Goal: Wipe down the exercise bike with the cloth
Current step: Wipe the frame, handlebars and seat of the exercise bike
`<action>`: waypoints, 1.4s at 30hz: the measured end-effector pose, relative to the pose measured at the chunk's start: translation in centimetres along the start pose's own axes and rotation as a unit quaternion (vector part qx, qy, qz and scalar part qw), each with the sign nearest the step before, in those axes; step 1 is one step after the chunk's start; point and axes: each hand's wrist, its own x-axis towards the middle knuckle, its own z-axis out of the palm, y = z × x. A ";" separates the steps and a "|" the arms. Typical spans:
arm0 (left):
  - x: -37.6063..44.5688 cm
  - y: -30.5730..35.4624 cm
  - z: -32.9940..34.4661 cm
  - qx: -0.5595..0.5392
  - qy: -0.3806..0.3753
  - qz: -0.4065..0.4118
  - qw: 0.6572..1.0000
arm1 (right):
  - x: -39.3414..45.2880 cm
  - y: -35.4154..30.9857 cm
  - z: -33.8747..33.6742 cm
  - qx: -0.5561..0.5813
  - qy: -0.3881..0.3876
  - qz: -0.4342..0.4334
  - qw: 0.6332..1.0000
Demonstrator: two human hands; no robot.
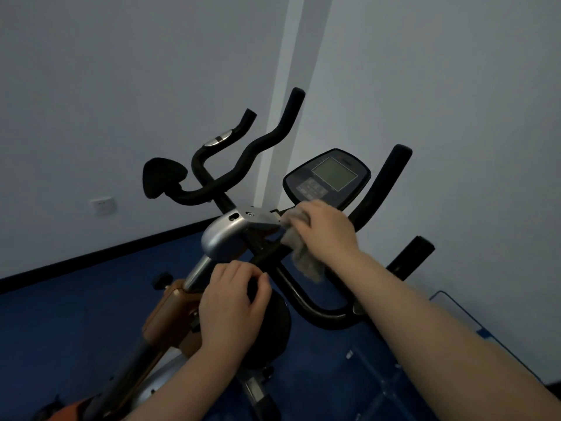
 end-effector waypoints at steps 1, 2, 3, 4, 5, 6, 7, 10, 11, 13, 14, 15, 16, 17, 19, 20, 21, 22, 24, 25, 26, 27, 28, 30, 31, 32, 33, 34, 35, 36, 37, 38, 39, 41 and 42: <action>0.0 0.0 0.1 0.001 0.003 -0.004 1.000 | -0.2 -0.2 0.2 0.014 0.025 0.042 0.999; -0.1 0.0 0.1 0.001 0.006 -0.005 1.000 | -0.8 -1.1 0.9 0.006 0.048 0.043 0.998; -0.1 0.1 0.1 0.000 0.010 -0.004 1.000 | -1.4 -2.4 1.8 0.002 0.062 0.014 0.998; -0.1 0.1 0.2 -0.001 0.011 0.000 1.000 | -2.1 -3.4 2.4 0.010 0.051 -0.021 0.998; 0.0 0.1 0.1 -0.002 0.009 0.004 1.000 | -2.4 -3.8 2.5 0.020 0.021 -0.063 0.998; 0.1 0.1 0.1 -0.004 0.006 0.008 1.000 | -2.1 -3.4 1.9 0.022 -0.020 -0.096 0.995; 0.1 0.1 0.1 -0.006 0.002 0.011 1.000 | -1.4 -2.5 1.1 0.013 -0.059 -0.108 0.992; 0.1 0.1 0.1 -0.018 0.003 0.001 1.000 | 0.1 0.1 -0.4 0.015 -0.038 -0.023 0.999; 0.1 0.0 0.1 -0.021 0.007 -0.006 1.000 | -0.2 -0.1 -0.2 0.012 -0.012 0.003 1.000; 0.0 0.0 0.2 -0.023 0.013 -0.010 1.000 | -1.4 -2.2 1.2 0.003 0.011 -0.032 0.999; 0.0 0.0 0.2 -0.023 0.013 -0.009 1.000 | -2.0 -3.1 1.9 0.007 -0.006 -0.066 0.998; 0.0 0.0 0.2 -0.024 0.012 -0.007 1.000 | -2.2 -3.3 2.0 0.007 -0.036 -0.106 0.994; 0.0 0.0 0.2 -0.024 0.010 -0.005 1.000 | -1.7 -3.0 1.4 -0.003 -0.071 -0.139 0.988; 0.1 0.0 0.1 -0.025 0.007 -0.004 1.000 | -0.7 -2.2 0.5 -0.023 -0.102 -0.158 0.982; 0.0 0.0 0.0 -0.027 0.003 -0.004 1.000 | 0.7 -0.4 -0.9 -0.044 -0.106 -0.120 0.986; 0.0 0.0 0.0 -0.026 0.004 -0.004 1.000 | 0.8 -0.1 -1.0 -0.031 -0.079 -0.072 0.994; 0.0 -0.1 0.0 -0.025 0.007 -0.005 1.000 | 0.4 -0.4 -0.8 -0.017 -0.047 -0.028 0.998; 0.0 -0.1 0.0 -0.023 0.010 -0.004 1.000 | -0.3 -1.2 0.0 -0.012 -0.018 -0.018 1.000; 0.1 -0.1 0.1 -0.024 0.014 0.000 1.000 | -1.6 -3.0 1.7 -0.018 -0.016 -0.072 0.997; 0.2 -0.1 0.2 -0.025 0.015 0.001 1.000 | -1.8 -3.2 1.8 -0.019 -0.039 -0.107 0.993; 0.2 -0.1 0.1 -0.026 0.016 0.004 1.000 | -1.5 -2.9 1.3 -0.023 -0.065 -0.131 0.989; 0.2 -0.1 0.1 -0.029 0.016 0.006 0.999 | -0.9 -2.3 0.5 -0.033 -0.084 -0.139 0.986; 0.1 -0.2 0.0 -0.032 0.015 0.007 0.999 | -0.5 -1.5 -0.3 -0.033 -0.094 -0.129 0.987; 0.1 -0.2 -0.1 -0.035 0.012 0.005 0.999 | -0.8 -0.5 -1.6 0.019 -0.071 -0.054 0.996; 0.0 -0.1 -0.1 -0.034 0.010 0.003 0.999 | -1.4 -0.4 -1.8 0.057 -0.049 -0.029 0.997; 0.1 0.0 -0.1 -0.032 0.008 0.003 0.999 | -2.2 -0.8 -1.9 0.090 -0.026 -0.021 0.995; 0.1 0.1 0.0 -0.032 0.006 0.003 0.999 | -3.2 -1.3 -1.8 0.116 -0.005 -0.025 0.993; 0.1 0.1 0.0 -0.032 0.006 0.003 0.999 | -4.2 -1.9 -1.7 0.138 0.015 -0.030 0.990; 0.2 0.1 -0.1 -0.032 0.006 0.004 0.999 | -5.3 -2.3 -1.7 0.151 0.036 -0.027 0.987; 0.2 0.1 -0.1 -0.032 0.004 0.004 0.999 | -6.4 -2.5 -1.7 0.154 0.051 -0.017 0.987; 0.2 0.1 -0.2 -0.033 0.001 0.004 0.999 | -7.2 -2.5 -2.0 0.147 0.058 -0.002 0.987; 0.2 0.1 -0.2 -0.034 -0.002 0.003 0.999 | -8.0 -2.3 -2.4 0.136 0.058 0.016 0.989; 0.2 0.0 -0.3 -0.036 -0.003 0.001 0.999 | -8.6 -2.0 -2.9 0.119 0.057 0.031 0.991; 0.1 -0.1 -0.4 -0.037 -0.004 -0.001 0.999 | -9.2 -1.2 -4.1 0.081 0.050 0.053 0.994; 0.1 -0.1 -0.4 -0.036 -0.003 -0.002 0.999 | -9.4 -1.1 -4.4 0.061 0.039 0.062 0.995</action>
